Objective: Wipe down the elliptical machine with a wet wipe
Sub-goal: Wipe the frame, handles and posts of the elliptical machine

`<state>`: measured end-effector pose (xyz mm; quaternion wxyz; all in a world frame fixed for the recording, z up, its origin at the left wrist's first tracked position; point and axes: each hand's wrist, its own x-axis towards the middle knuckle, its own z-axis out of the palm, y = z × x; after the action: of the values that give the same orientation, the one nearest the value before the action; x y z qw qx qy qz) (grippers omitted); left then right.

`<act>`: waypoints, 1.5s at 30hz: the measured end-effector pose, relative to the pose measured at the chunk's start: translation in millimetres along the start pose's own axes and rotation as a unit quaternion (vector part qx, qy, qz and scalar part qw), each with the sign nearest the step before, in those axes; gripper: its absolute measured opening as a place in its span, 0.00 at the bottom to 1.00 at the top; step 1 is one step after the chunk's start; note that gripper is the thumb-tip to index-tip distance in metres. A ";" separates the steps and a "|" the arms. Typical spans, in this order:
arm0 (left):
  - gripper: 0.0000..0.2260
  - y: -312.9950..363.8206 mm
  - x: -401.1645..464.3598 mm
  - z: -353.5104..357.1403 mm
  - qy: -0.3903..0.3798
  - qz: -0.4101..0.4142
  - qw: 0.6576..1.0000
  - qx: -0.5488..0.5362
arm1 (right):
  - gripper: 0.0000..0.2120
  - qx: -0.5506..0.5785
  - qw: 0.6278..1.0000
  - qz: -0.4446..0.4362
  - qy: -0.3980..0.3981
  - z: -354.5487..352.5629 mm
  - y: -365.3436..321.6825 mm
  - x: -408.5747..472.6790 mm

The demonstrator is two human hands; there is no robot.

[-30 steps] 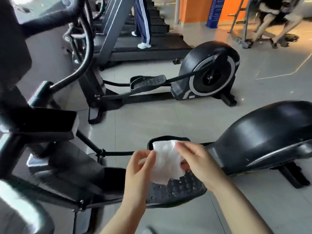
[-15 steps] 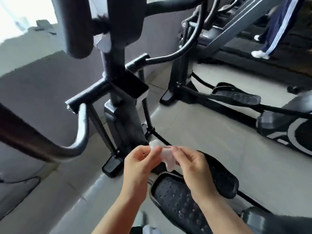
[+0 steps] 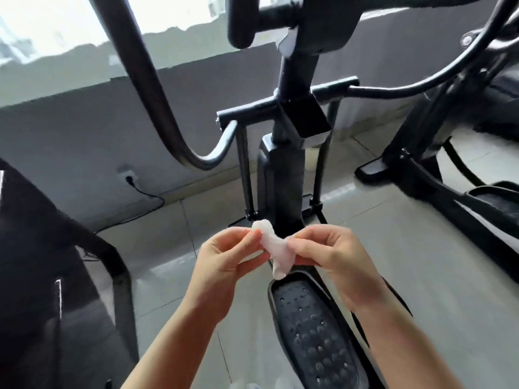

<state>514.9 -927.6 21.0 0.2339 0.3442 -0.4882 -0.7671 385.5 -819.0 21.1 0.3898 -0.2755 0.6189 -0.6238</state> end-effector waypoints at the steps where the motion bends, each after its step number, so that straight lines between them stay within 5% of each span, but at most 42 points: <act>1: 0.07 -0.1 -5.3 -1.1 0.004 0.002 1.000 0.001 | 0.05 0.007 1.000 0.004 -0.002 0.5 -0.5 -1.9; 10: 0.02 3.3 -34.1 -13.4 0.046 -0.009 0.998 -0.036 | 0.05 -0.052 0.994 0.042 -0.087 19.5 0.7 -12.1; 17: 0.05 0.3 -39.9 -28.1 0.030 0.015 0.999 -0.026 | 0.02 -0.102 0.993 0.025 -0.060 41.8 9.2 -13.6; 23: 0.06 14.2 -36.6 -65.0 0.048 0.040 0.998 -0.013 | 0.05 -0.255 0.962 -0.080 -0.051 70.6 1.5 -5.9; 27: 0.06 43.0 -37.4 -99.6 0.050 0.058 0.994 0.077 | 0.04 -0.319 0.916 -0.245 0.013 87.6 -31.1 9.7; 29: 0.05 61.3 -41.1 -112.5 0.003 0.051 0.993 0.106 | 0.02 -0.319 0.903 -0.290 -0.012 96.3 -55.6 19.0; 31: 0.04 76.1 -44.7 -118.7 -0.006 0.045 0.991 0.126 | 0.14 -0.327 0.909 -0.248 -0.075 108.3 -79.8 22.5; 35: 0.04 91.4 -47.2 -125.3 0.047 0.103 0.959 0.259 | 0.31 -0.398 0.893 -0.081 -0.193 142.3 -71.0 8.5; 37: 0.05 97.2 -48.0 -131.6 0.068 0.163 0.922 0.344 | 0.35 -0.324 0.929 -0.057 -0.170 159.5 -45.9 -0.3; 40: 0.05 103.3 -50.9 -139.3 0.088 0.220 0.882 0.407 | 0.34 -0.221 0.971 -0.073 -0.051 177.0 -22.2 -5.3; 45: 0.04 114.9 -49.7 -153.6 0.089 0.217 0.859 0.456 | 0.24 -0.262 0.952 -0.117 -0.101 184.1 -28.2 3.0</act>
<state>666.2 -1031.0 96.5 0.2543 0.3642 -0.8227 -0.3548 531.9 -926.1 63.6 0.2884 -0.5005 0.6813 -0.4496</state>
